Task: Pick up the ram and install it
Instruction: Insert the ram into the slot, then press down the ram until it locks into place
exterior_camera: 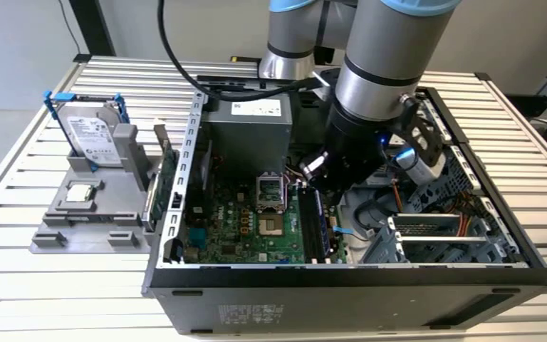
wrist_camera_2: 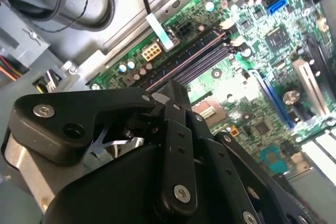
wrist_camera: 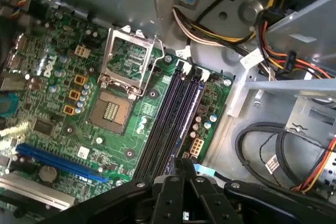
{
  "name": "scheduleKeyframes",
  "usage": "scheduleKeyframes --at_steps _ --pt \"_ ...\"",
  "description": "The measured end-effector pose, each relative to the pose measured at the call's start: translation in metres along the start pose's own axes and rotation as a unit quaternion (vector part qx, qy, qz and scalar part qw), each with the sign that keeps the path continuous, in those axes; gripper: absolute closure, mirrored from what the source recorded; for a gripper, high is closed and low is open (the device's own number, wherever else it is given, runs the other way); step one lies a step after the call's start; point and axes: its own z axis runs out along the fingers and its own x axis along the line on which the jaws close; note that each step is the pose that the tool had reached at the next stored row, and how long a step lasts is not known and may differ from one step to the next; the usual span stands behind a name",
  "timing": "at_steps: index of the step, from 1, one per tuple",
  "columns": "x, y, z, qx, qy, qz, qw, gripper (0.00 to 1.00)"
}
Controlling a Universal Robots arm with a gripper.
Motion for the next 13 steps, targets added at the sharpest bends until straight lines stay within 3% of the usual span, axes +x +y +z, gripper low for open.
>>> scheduleKeyframes --at_steps 5,10,13 --pt "0.0 0.0 -0.0008 0.0003 -0.0004 -0.043 0.99907 1.0" --pt "-0.0001 0.0002 -0.0009 0.0003 -0.001 -0.079 0.99685 1.0" --pt "-0.0002 0.0004 -0.0009 0.0004 -0.0012 -0.1 0.995 1.0"
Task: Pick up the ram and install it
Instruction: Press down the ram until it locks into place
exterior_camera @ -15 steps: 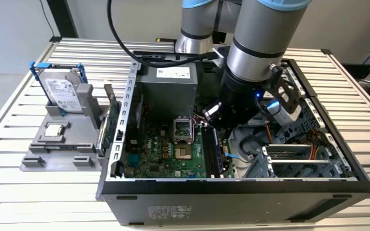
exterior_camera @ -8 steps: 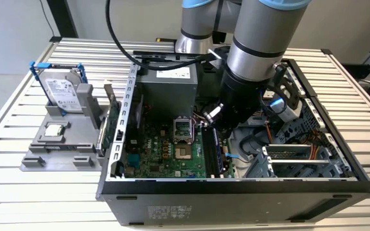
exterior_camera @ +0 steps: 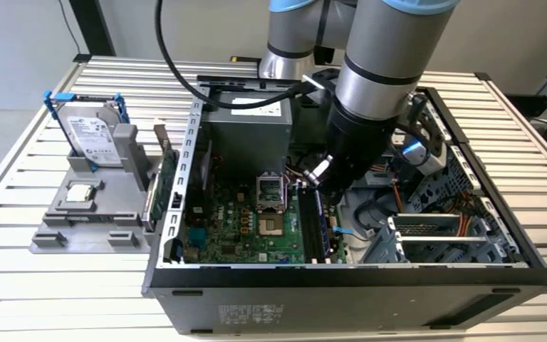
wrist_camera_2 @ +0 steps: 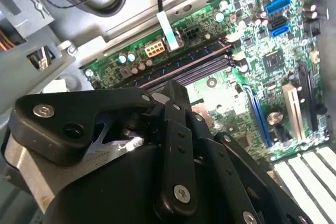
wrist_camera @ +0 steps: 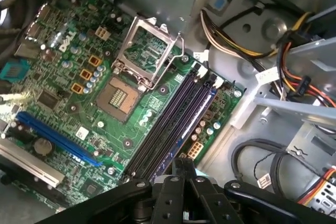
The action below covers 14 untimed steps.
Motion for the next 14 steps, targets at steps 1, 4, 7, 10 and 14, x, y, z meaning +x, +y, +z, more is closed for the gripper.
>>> scheduleKeyframes --at_steps 1,4,7,10,14 --pt "0.0 0.0001 0.0 0.0 -0.0002 -0.007 0.99998 1.0" --pt "-0.0001 0.0001 0.0001 0.0001 -0.0009 -0.025 0.99968 1.0" --pt "-0.0001 0.0001 0.0 -0.0001 -0.0018 -0.045 0.99898 1.0" --pt "-0.0001 0.0001 0.0 0.0001 -0.0031 -0.065 0.99789 1.0" --pt "-0.0001 0.0002 0.0 0.0008 -0.0046 -0.09 0.99589 1.0"
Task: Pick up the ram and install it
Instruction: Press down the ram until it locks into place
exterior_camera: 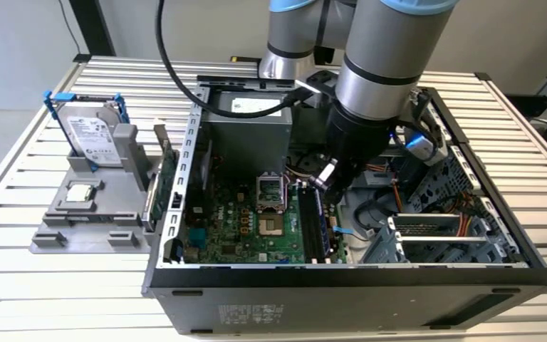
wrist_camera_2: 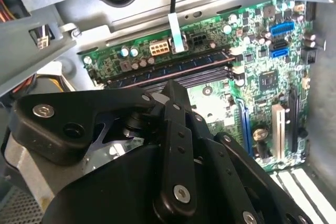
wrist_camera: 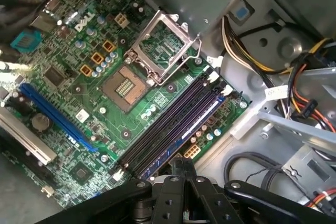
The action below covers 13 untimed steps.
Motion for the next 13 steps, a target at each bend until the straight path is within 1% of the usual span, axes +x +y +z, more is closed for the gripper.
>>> scheduleKeyframes --at_steps 3,7,8,10,13 --pt "0.0 0.0 -0.0001 -0.0007 -0.0011 -0.018 0.99984 1.0" --pt "-0.0001 0.0001 0.0 -0.0048 -0.0054 -0.044 0.999 1.0" --pt "-0.0001 0.0001 -0.0001 -0.0058 -0.0063 -0.051 0.99866 1.0" --pt "-0.0001 0.0001 0.0 -0.0069 -0.0075 -0.067 0.99769 1.0" --pt "-0.0002 0.0002 0.0003 -0.0074 -0.0079 -0.09 0.99585 1.0"
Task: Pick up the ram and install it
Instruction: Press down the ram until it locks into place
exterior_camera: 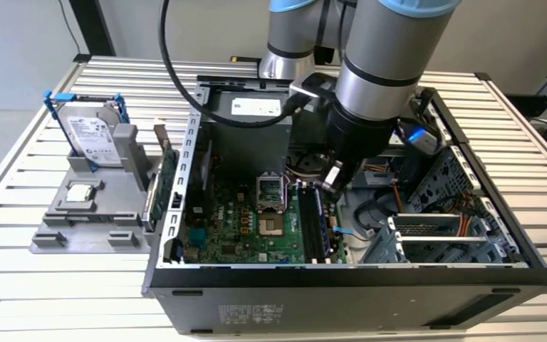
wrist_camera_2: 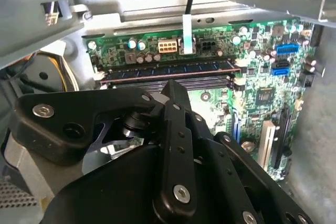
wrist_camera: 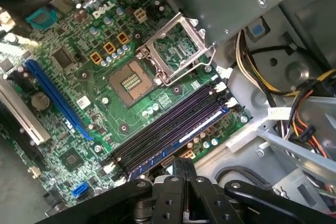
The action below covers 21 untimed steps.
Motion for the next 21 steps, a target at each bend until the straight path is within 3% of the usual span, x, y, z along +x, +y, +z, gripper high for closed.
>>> scheduleKeyframes --at_steps 5,8,11,16,21 --pt "-0.0002 0.0001 0.0009 -0.0008 0.0 -0.043 0.99909 1.0" --pt "-0.0002 0.0002 0.0011 -0.0013 0.0 -0.07 0.99756 1.0" --pt "-0.0002 0.0002 0.0016 -0.0018 -0.0002 -0.096 0.99534 1.0" --pt "-0.0002 0.0002 0.0019 -0.0026 -0.0002 -0.141 0.99007 1.0" --pt "-0.0003 0.0002 0.002 -0.0035 -0.0003 -0.185 0.9827 1.0"
